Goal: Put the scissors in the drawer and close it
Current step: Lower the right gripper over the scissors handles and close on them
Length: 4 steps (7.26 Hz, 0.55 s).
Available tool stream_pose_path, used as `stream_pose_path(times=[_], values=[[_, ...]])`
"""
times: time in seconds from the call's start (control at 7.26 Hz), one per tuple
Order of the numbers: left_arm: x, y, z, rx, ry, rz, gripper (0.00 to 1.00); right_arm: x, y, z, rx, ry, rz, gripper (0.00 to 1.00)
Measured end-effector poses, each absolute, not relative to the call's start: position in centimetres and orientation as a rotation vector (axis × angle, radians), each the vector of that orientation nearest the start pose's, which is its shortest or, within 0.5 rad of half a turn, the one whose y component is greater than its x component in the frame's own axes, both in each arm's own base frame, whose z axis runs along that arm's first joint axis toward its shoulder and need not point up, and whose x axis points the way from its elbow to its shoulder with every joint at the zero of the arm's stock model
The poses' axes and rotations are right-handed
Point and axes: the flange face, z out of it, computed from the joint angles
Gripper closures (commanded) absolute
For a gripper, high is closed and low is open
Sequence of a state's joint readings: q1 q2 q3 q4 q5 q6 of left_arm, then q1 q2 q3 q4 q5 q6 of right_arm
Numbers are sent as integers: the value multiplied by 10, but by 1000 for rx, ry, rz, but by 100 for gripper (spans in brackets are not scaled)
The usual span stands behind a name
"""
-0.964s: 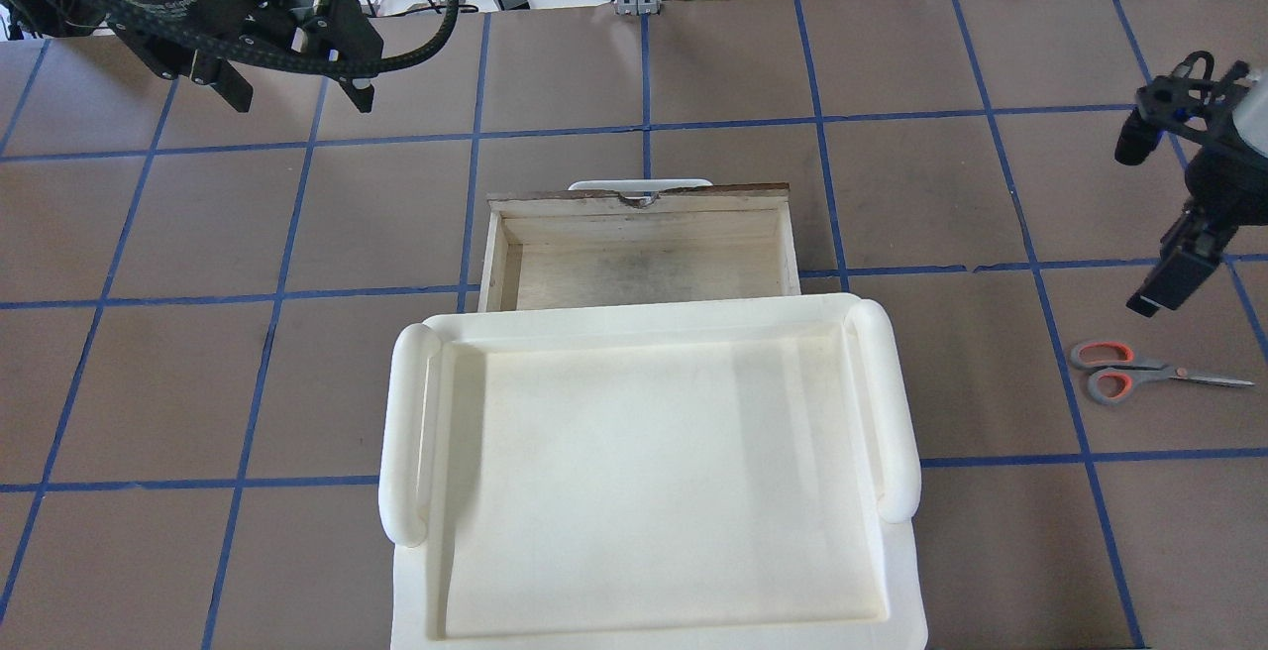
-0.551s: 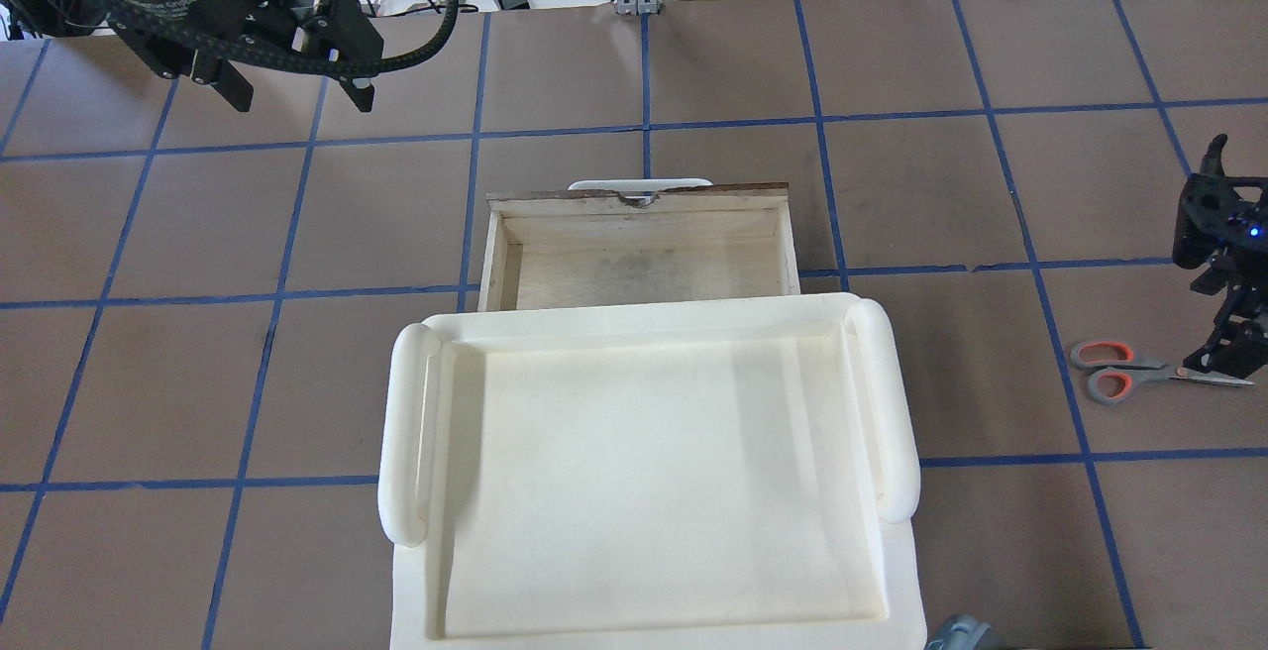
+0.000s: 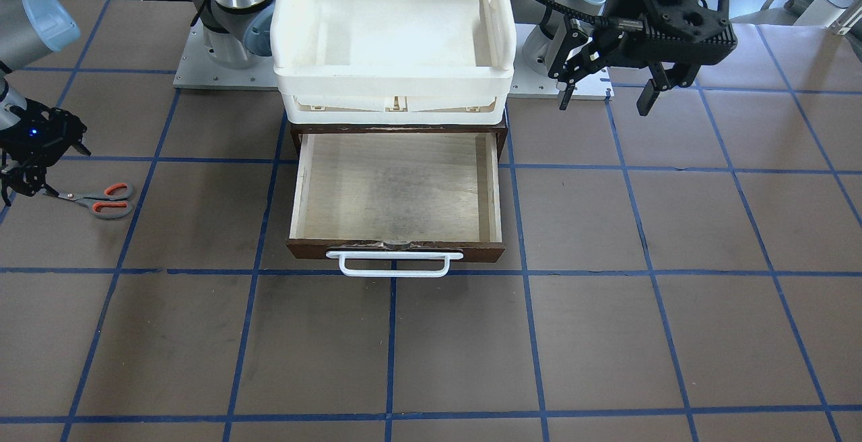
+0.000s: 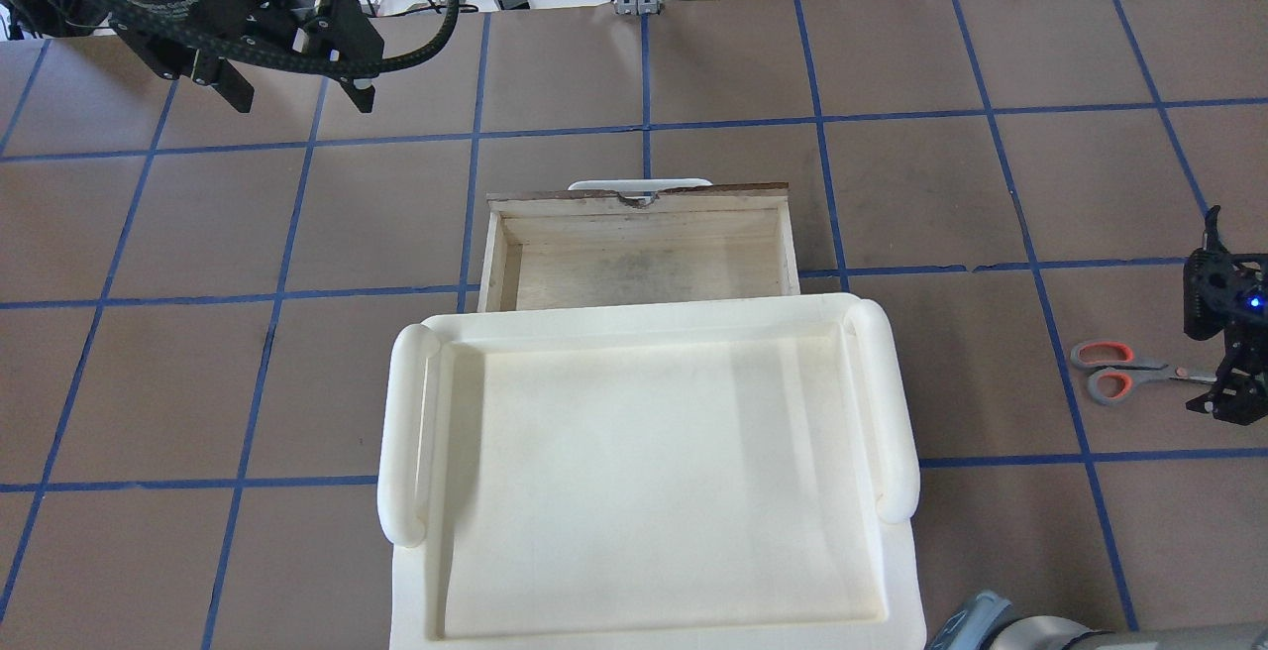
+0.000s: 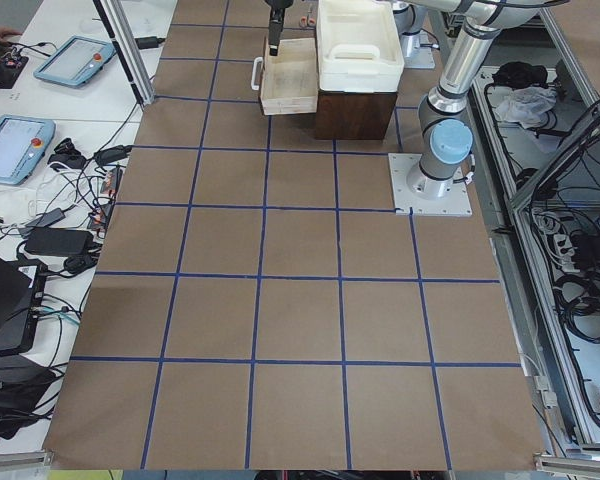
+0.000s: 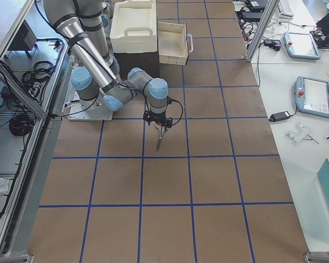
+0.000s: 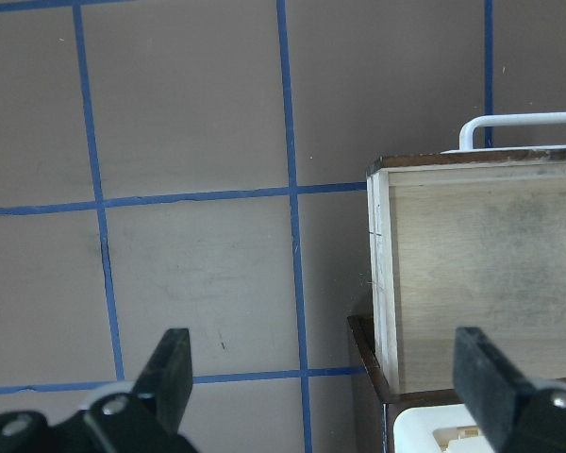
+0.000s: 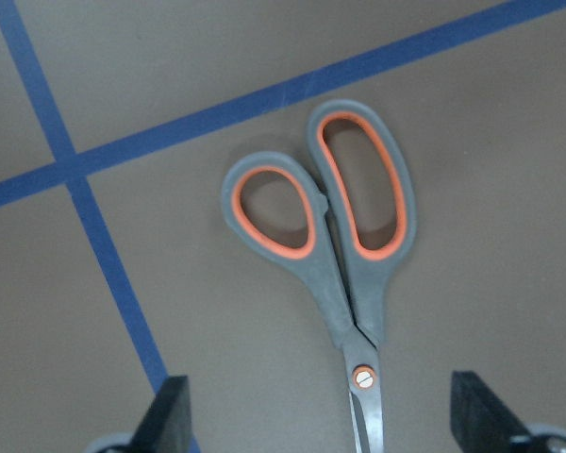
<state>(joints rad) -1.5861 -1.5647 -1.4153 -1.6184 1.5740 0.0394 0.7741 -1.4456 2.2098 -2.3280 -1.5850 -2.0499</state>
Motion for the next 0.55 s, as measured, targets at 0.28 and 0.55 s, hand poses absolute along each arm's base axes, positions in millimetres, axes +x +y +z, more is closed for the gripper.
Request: stream_pose_path(times=[0.28,0.55], values=[[-141,-493,563,86,3131,-177,0,-226,-401,194,-1870,2511,-25,4],[-141,-493,562,86,3131,-178,0,-224,-401,182,-1988,2473,-55,4]])
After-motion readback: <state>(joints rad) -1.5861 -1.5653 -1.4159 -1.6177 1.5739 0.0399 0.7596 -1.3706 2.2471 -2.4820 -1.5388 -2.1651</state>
